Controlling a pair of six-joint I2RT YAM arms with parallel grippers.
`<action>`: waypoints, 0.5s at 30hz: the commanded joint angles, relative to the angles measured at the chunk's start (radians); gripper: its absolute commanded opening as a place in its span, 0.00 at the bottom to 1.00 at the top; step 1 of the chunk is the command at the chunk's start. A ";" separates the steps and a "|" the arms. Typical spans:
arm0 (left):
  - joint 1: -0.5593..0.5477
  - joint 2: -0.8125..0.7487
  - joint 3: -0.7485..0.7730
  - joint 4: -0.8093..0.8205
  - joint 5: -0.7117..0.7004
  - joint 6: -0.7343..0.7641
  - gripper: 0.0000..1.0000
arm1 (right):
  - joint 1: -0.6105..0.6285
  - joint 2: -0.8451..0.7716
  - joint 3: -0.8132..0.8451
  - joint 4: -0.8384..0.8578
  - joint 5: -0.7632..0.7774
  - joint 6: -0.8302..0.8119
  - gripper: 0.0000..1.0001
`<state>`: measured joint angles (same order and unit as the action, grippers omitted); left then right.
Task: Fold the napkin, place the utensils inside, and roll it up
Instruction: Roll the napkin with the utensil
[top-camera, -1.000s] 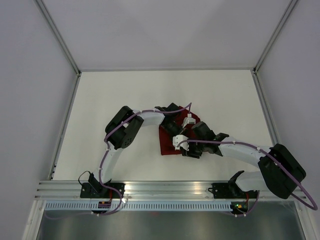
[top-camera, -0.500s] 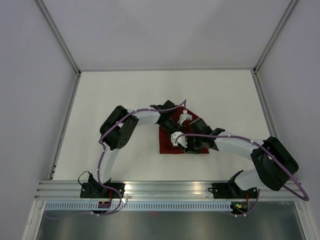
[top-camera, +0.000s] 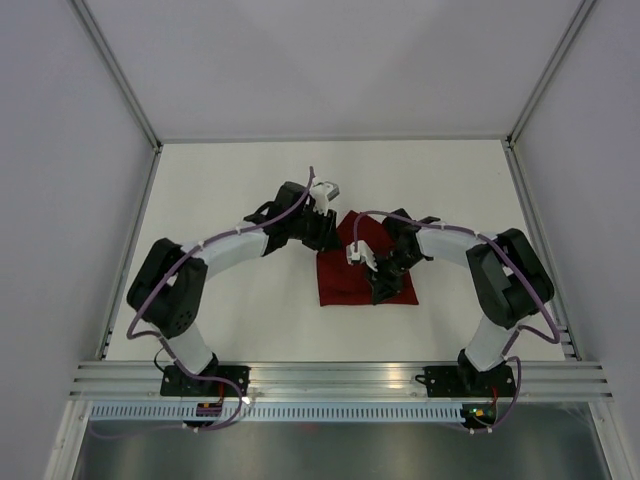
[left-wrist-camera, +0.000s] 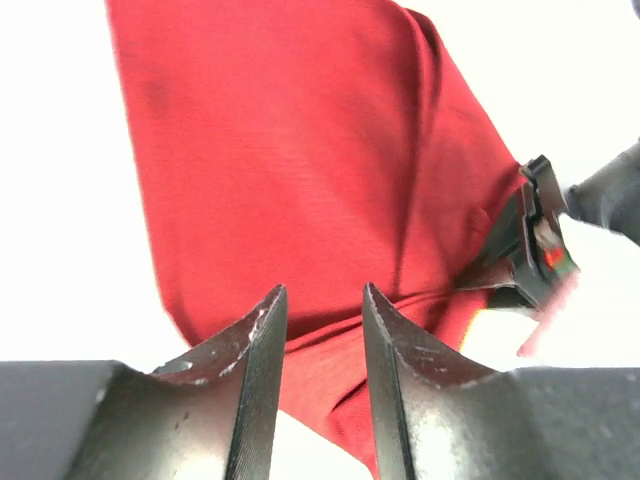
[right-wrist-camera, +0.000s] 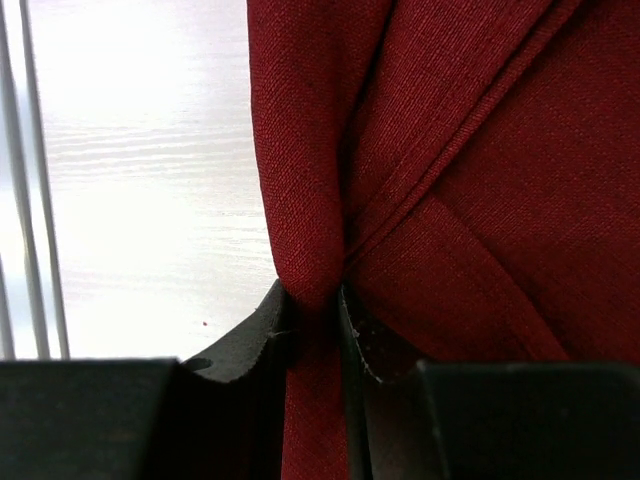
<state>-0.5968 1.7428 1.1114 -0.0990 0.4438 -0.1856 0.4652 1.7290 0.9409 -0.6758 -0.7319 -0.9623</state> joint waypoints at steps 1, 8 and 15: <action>-0.014 -0.136 -0.142 0.230 -0.263 -0.077 0.40 | -0.033 0.130 0.039 -0.175 -0.030 -0.130 0.12; -0.222 -0.322 -0.383 0.444 -0.594 0.182 0.39 | -0.057 0.263 0.165 -0.251 -0.012 -0.124 0.12; -0.405 -0.327 -0.464 0.557 -0.695 0.392 0.40 | -0.065 0.374 0.268 -0.310 0.006 -0.095 0.12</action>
<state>-0.9497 1.4372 0.6746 0.3214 -0.1543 0.0513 0.3996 2.0075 1.2083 -1.0031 -0.8513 -1.0119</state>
